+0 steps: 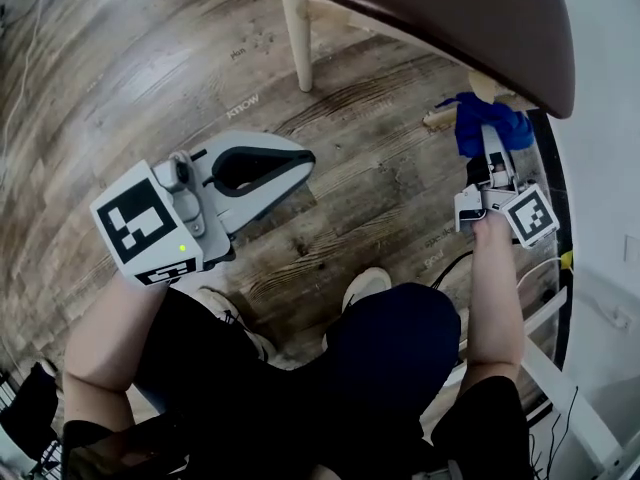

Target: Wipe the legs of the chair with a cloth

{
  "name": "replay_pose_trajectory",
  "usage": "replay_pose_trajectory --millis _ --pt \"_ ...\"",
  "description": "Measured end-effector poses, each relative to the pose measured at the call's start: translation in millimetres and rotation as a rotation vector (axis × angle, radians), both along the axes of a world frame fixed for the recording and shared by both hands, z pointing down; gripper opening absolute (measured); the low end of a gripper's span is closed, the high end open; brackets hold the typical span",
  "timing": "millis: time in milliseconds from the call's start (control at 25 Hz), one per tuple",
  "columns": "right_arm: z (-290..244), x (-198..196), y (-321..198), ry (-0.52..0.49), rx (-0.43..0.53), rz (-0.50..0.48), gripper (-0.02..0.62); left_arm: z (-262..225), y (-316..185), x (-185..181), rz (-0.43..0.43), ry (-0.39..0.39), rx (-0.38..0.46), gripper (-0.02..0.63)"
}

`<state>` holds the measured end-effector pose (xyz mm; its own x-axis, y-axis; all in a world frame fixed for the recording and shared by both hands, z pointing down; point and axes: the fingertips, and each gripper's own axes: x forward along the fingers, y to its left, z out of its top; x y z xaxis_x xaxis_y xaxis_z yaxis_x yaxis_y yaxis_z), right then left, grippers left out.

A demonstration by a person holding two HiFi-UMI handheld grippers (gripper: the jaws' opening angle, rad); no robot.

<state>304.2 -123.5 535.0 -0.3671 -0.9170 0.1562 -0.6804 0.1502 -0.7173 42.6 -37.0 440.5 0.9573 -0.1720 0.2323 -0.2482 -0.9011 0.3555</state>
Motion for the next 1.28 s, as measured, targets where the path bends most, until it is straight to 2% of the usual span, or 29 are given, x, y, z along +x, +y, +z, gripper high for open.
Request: replay_pose_trajectory --millis 120,400,720,1120,1280 --pt "49.7 -0.6 -2.6 -0.035 -0.075 0.007 0.101 2.5 -1.1 -1.6 -0.003 0.000 -0.009 0.000" --pt "166.2 5.5 -4.7 -0.022 -0.316 0.041 0.103 4.3 -5.9 -13.0 -0.034 -0.004 -0.020 0.000" --pt "261.5 14.2 3.1 -0.022 -0.572 0.104 0.101 8.5 -8.9 -15.3 -0.048 -0.011 -0.031 0.000" --pt "267.5 14.0 0.9 -0.024 -0.602 0.095 0.095 10.8 -14.0 -22.2 -0.063 -0.008 -0.039 0.000" --pt "263.2 15.0 2.4 0.012 -0.619 0.092 0.097 10.1 -14.1 -24.2 -0.065 -0.005 -0.037 0.000"
